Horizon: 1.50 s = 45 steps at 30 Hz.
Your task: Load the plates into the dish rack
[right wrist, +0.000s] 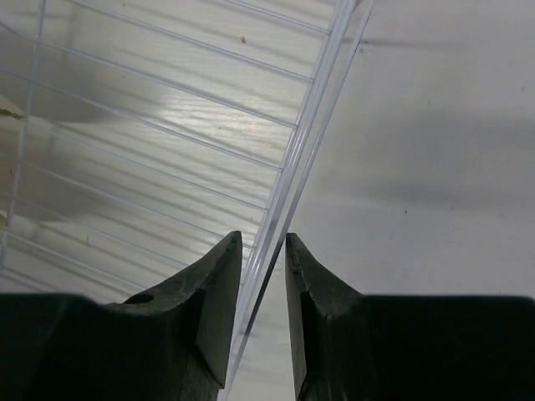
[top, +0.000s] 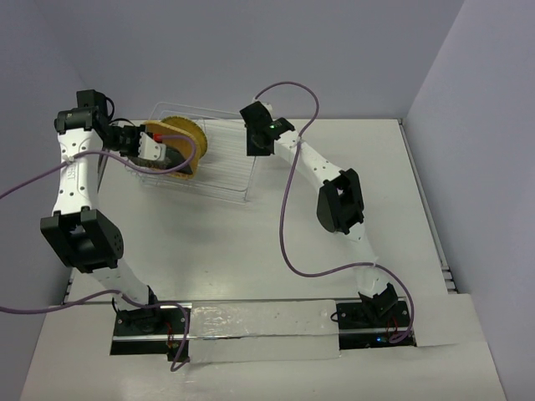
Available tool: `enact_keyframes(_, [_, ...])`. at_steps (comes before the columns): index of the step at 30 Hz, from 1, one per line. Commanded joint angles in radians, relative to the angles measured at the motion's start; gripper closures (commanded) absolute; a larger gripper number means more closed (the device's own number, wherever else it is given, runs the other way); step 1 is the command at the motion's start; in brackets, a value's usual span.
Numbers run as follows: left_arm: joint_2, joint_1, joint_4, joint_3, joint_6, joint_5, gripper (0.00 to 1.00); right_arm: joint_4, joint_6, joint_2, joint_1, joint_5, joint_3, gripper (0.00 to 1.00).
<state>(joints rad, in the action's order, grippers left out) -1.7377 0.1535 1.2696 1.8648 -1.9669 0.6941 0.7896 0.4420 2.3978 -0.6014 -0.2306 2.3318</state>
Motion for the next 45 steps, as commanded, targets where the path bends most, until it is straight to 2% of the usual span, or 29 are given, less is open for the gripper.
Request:
enact_keyframes(1, [0.004,-0.013,-0.119,0.043,-0.571,0.110,1.00,-0.058,-0.012,-0.058,0.004,-0.008,0.016,0.60])
enact_keyframes(4, [0.001,-0.018,-0.152,0.033,-0.558,0.102,1.00,-0.061,-0.010,-0.059,0.003,0.000,0.013,0.41])
enact_keyframes(10, [-0.006,-0.023,-0.177,-0.009,-0.560,0.064,1.00,-0.075,-0.016,-0.093,-0.008,-0.024,-0.013,0.21])
enact_keyframes(17, [-0.006,-0.024,-0.079,0.023,-0.583,0.028,1.00,-0.118,-0.031,-0.163,-0.009,-0.061,-0.048,0.18])
enact_keyframes(26, [0.005,-0.025,-0.149,-0.066,-0.544,0.044,1.00,-0.130,-0.041,-0.193,-0.009,-0.100,-0.059,0.12])
enact_keyframes(34, [-0.025,-0.025,-0.196,-0.099,-0.533,0.055,1.00,-0.144,-0.051,-0.227,-0.009,-0.144,-0.069,0.11])
enact_keyframes(39, [-0.046,-0.025,-0.201,-0.089,-0.533,0.054,0.85,-0.148,-0.061,-0.234,-0.009,-0.159,-0.078,0.11])
enact_keyframes(41, [-0.067,-0.026,-0.182,-0.073,-0.548,0.042,0.76,-0.150,-0.063,-0.238,-0.009,-0.166,-0.083,0.11])
enact_keyframes(45, [-0.073,-0.028,-0.186,-0.059,-0.527,0.048,0.67,-0.154,-0.066,-0.241,-0.009,-0.174,-0.091,0.11])
